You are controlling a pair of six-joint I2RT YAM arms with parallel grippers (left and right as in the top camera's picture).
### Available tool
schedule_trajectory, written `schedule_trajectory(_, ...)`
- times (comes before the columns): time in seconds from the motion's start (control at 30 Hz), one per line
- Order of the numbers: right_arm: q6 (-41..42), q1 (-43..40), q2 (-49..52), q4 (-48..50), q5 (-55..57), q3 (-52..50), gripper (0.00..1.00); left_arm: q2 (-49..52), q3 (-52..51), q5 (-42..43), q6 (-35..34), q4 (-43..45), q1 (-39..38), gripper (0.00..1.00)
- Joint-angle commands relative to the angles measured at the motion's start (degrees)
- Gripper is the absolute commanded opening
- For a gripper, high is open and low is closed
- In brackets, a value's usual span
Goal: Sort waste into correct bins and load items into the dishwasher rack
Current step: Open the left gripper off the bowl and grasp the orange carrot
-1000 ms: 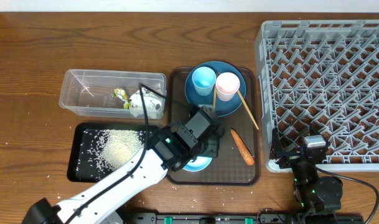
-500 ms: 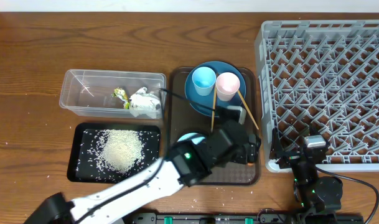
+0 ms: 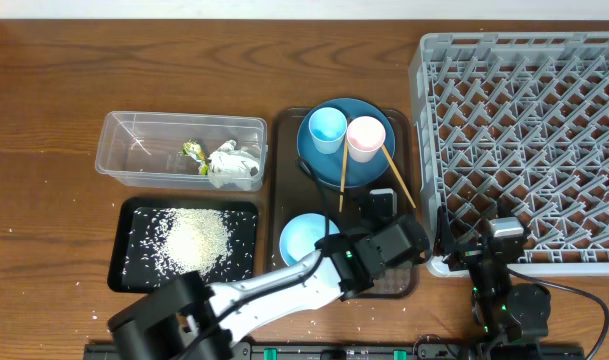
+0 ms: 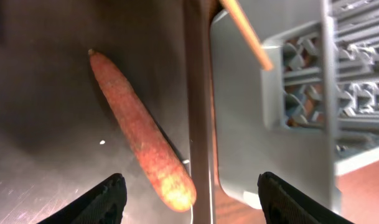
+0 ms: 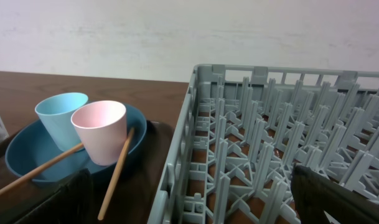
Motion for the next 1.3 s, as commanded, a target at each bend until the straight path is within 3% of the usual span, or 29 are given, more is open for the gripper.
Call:
schedule_trajectory(0.0,-0.5,-0.3,-0.3,-0.2,0.0,-0.1,0.99,3.0,0.9,-1.9,-1.3,1.4,0.0,0.69)
schedule_trajectory(0.9,-0.5,-0.3,-0.3,-0.2,0.0,-0.1,0.99,9.5,0.9,-5.3,-0.8,-1.2,-0.3,0.67)
schedule_trajectory(1.27,-0.5,-0.3,-0.3,-0.2,0.0,-0.1,0.99,4.5,1.0,-5.4,-0.4,-12.6,-0.2,0.63)
